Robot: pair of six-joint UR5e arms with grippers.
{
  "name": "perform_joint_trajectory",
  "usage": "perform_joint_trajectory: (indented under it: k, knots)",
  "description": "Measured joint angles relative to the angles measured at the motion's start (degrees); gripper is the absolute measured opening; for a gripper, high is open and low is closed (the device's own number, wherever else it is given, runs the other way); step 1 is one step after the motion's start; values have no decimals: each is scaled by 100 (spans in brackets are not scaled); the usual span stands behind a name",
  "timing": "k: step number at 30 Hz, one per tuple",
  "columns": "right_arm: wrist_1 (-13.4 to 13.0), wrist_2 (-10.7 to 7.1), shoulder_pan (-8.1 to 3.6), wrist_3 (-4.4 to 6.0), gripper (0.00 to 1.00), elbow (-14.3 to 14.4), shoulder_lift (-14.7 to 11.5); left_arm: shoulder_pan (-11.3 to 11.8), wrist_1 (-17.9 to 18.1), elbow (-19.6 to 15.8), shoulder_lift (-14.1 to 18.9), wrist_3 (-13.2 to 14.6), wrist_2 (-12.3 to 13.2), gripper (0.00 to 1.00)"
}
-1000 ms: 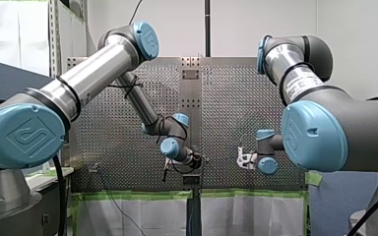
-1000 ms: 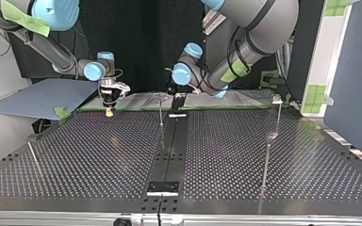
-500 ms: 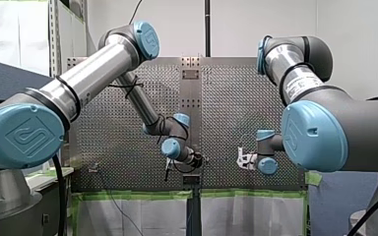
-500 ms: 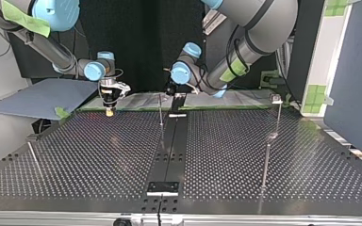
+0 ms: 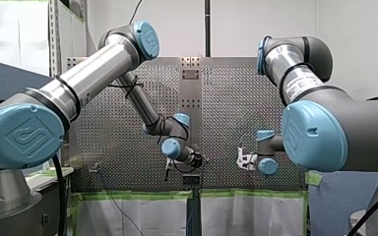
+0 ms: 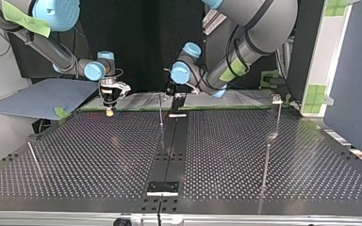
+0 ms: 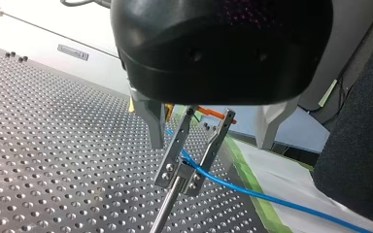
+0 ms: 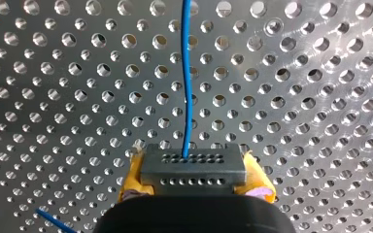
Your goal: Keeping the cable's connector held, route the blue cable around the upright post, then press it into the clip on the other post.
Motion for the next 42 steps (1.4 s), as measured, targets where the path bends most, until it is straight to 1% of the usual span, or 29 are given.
perform_joint_trajectory:
  k: [2,5,9,11,13,15,18,21,25,27,32,35,39,42]
  knots:
    - [-3,0,0,0,0,1,1,-4,-4,-1,0,19,-1,90]
    - [-6,-1,-1,0,0,1,6,-41,-31,-3,14,136,-62,90]
    - [-7,-8,-19,0,0,0,9,-218,34,-133,160,360,-232,90]
    - [-7,-11,-29,5,0,0,10,-316,112,-228,256,400,-293,90]
    - [-4,-13,-39,8,0,1,10,-430,219,-336,367,384,-374,90]
    - [-1,-13,-47,9,0,1,11,-527,331,-455,485,306,-478,90]
    - [-2,-12,-51,9,0,0,14,-587,507,-636,666,146,-652,90]
    - [-5,-10,-51,9,0,-1,16,-591,661,-823,853,-36,-837,90]
    - [-7,-9,-53,12,0,-1,19,-579,735,-1071,1102,-284,-1058,90]
    - [-6,-9,-53,16,0,-1,19,-577,738,-1199,1230,-411,-1122,90]
    - [-5,-11,-53,51,0,0,19,-577,726,-1462,1491,-672,-1180,90]
    - [13,-22,-45,59,0,-1,21,-596,641,-1613,1644,-825,-1259,90]
    - [60,-39,-24,61,0,0,23,-614,430,-1856,1886,-1017,-1315,90]
    - [80,-44,-34,59,0,2,24,-616,345,-2038,2068,-1068,-1324,90]
